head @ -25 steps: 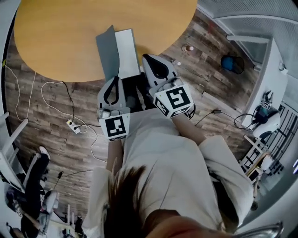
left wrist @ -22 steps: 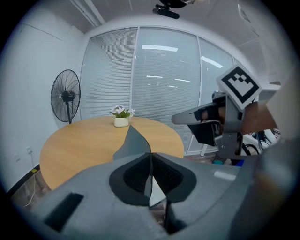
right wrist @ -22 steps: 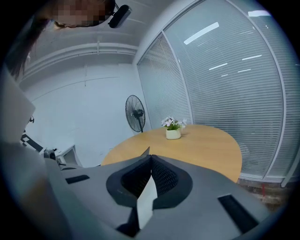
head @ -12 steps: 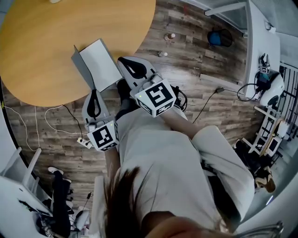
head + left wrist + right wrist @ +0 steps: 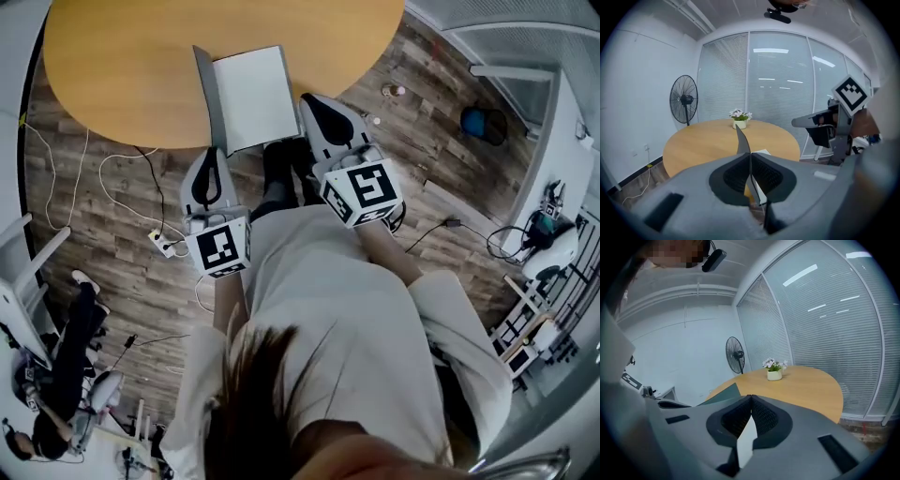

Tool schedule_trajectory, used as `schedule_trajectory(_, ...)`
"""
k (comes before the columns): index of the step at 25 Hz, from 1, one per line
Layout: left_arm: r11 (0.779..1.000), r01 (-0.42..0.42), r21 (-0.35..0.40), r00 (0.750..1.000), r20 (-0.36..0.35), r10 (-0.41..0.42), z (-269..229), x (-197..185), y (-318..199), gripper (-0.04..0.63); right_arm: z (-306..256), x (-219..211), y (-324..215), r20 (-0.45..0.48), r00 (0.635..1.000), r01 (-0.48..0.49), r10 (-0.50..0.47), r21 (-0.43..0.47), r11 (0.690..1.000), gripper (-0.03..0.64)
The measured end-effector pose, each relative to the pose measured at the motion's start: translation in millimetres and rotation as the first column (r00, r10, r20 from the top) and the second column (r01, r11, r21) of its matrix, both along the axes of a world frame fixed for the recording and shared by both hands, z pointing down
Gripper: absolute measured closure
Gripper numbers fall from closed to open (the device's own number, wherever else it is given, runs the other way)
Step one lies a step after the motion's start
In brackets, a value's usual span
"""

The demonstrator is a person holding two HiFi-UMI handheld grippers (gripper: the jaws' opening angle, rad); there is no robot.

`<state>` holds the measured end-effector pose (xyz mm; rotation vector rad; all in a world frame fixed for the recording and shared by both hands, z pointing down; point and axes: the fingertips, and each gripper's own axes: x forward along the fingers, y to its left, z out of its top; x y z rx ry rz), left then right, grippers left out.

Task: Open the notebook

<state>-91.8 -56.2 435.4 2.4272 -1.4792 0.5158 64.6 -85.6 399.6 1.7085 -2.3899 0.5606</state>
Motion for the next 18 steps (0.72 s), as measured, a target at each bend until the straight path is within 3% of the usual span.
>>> schedule_trajectory(18, 0.979, 0.205, -0.019, 0.979, 0.017, -0.205, 25.2, -75.1, -13.5, 0.569, 7.5, -34.5, -13.1, -0.029, 0.996, 0.082, -0.083, -0.028, 0.996, 0.615)
